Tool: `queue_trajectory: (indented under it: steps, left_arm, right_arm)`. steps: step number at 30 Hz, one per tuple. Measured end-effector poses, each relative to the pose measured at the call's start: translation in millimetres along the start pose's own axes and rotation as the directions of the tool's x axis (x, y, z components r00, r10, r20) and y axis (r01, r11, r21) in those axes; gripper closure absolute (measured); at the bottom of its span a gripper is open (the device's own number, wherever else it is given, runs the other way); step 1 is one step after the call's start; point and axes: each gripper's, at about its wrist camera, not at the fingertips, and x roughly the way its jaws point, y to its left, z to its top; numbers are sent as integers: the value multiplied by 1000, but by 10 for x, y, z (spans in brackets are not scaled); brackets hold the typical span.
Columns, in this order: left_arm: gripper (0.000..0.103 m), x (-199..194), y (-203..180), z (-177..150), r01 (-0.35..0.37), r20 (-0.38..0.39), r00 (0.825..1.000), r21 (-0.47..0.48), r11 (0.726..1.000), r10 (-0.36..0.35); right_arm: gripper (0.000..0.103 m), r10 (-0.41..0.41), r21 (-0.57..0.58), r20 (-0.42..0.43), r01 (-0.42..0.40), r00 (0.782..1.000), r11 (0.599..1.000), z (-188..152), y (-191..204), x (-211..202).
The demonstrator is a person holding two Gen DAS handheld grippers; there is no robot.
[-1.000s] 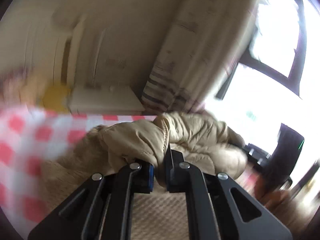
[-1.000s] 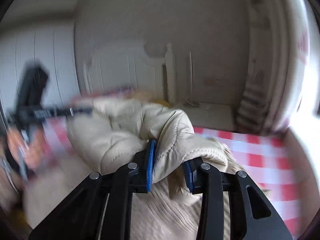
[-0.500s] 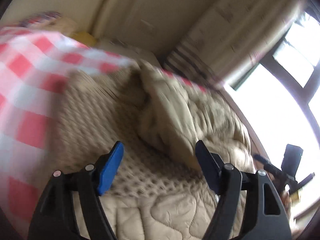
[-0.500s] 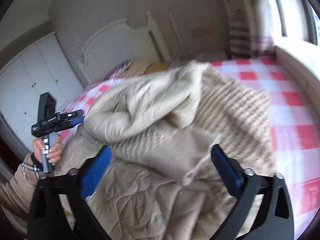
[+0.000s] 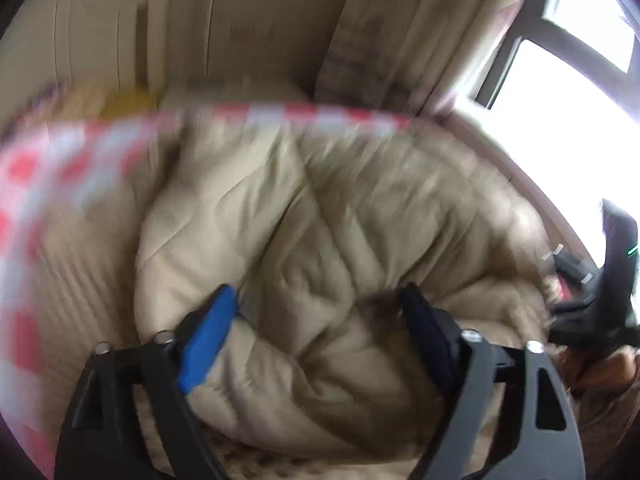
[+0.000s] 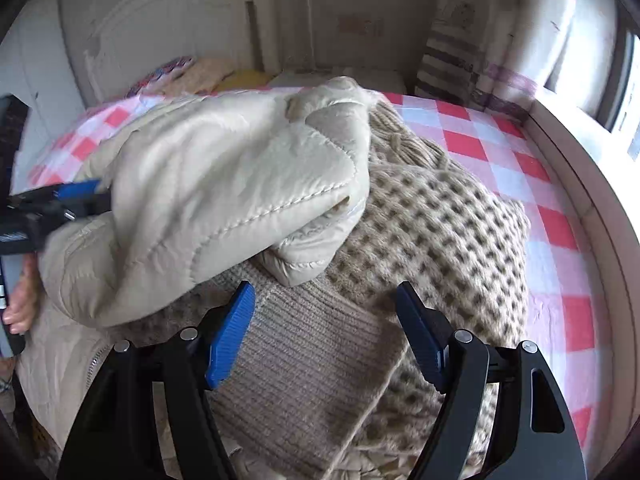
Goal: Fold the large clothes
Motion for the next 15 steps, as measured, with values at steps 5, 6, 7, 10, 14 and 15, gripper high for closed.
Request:
queue_trajectory:
  steps: [5, 6, 7, 10, 14, 15]
  left_arm:
    - [22, -80, 150, -128, 71, 43, 997, 15, 997, -72]
    - [22, -75, 149, -143, 67, 43, 997, 32, 997, -68]
    - [22, -80, 144, -163, 61, 45, 997, 44, 997, -63]
    - [22, -82, 119, -227, 43, 64, 997, 69, 997, -48]
    - [19, -115, 11, -251, 26, 76, 997, 83, 996, -32]
    - [19, -113, 3, -243, 20, 78, 997, 86, 996, -27]
  right_arm:
    - [33, -47, -48, 38, 49, 998, 998, 289, -190, 116]
    - [38, -180, -3, 57, 180, 982, 984, 384, -375, 141]
    - [38, -421, 39, 34, 420, 906, 907, 455, -572, 207]
    - [37, -262, 406, 104, 200, 959, 892, 362, -1188, -57]
    - [37, -207, 400, 225, 103, 952, 911, 181, -1086, -402]
    - [37, -163, 364, 262, 59, 951, 930, 145, -968, -502]
